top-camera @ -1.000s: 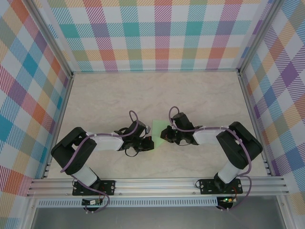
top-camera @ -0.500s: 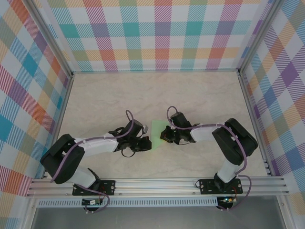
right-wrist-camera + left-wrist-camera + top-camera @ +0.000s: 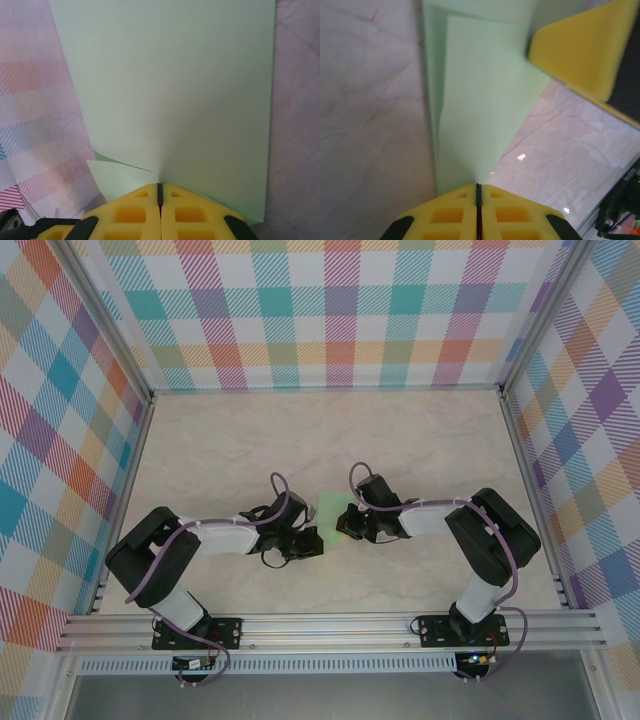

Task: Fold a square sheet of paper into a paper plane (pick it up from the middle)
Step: Third fold the triangle at the center of the table.

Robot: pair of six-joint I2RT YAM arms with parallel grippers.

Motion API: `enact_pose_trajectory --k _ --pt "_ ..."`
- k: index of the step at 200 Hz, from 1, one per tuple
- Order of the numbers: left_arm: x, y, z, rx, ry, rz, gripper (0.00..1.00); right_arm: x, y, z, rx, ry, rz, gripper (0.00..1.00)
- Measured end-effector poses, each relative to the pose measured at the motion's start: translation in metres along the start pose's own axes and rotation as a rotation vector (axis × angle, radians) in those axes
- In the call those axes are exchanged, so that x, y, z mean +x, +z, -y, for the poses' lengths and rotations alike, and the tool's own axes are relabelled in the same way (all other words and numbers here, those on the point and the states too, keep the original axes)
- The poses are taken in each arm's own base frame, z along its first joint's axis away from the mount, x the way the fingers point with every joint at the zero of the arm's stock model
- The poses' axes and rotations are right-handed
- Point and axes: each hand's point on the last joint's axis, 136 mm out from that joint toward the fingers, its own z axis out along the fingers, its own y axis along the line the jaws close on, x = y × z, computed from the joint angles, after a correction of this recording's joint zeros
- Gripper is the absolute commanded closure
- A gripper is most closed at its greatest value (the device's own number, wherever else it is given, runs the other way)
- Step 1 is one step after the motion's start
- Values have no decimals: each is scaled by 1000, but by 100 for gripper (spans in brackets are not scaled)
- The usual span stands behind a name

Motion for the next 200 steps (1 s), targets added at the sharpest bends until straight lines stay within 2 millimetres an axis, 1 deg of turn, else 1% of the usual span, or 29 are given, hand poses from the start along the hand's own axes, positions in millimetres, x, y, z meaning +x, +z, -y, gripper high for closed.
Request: enact_pose_trajectory --k 23,58,69,78,106,118,137,151,164,185,200 --pt "10 -5 -7 17 6 9 91 0 0 0 3 -1 -1 93" --pt "36 -25 -25 -4 -3 0 89 1 -2 2 15 -3 2 92" --pt "39 -33 -27 -14 0 12 88 1 -2 3 20 -3 3 91" --pt "38 -39 -24 -12 8 29 87 1 -3 3 21 -6 2 88" --pt "26 -53 -8 7 33 76 85 2 -6 2 25 -15 0 81" --pt "16 -56 3 11 45 92 85 2 -11 1 35 -16 5 77" --pt "-4 -55 23 18 71 111 85 -2 -26 -4 43 -23 44 71" --pt "-18 -50 36 22 87 115 85 -6 -39 -9 43 -26 80 67" --pt "-28 -43 43 16 97 110 85 -11 -50 -12 39 -24 114 64" --pt "-39 -28 44 -8 97 90 85 -21 -63 -9 31 -1 154 59" --pt "-42 -17 39 -31 94 70 86 -22 -65 0 45 21 158 58"
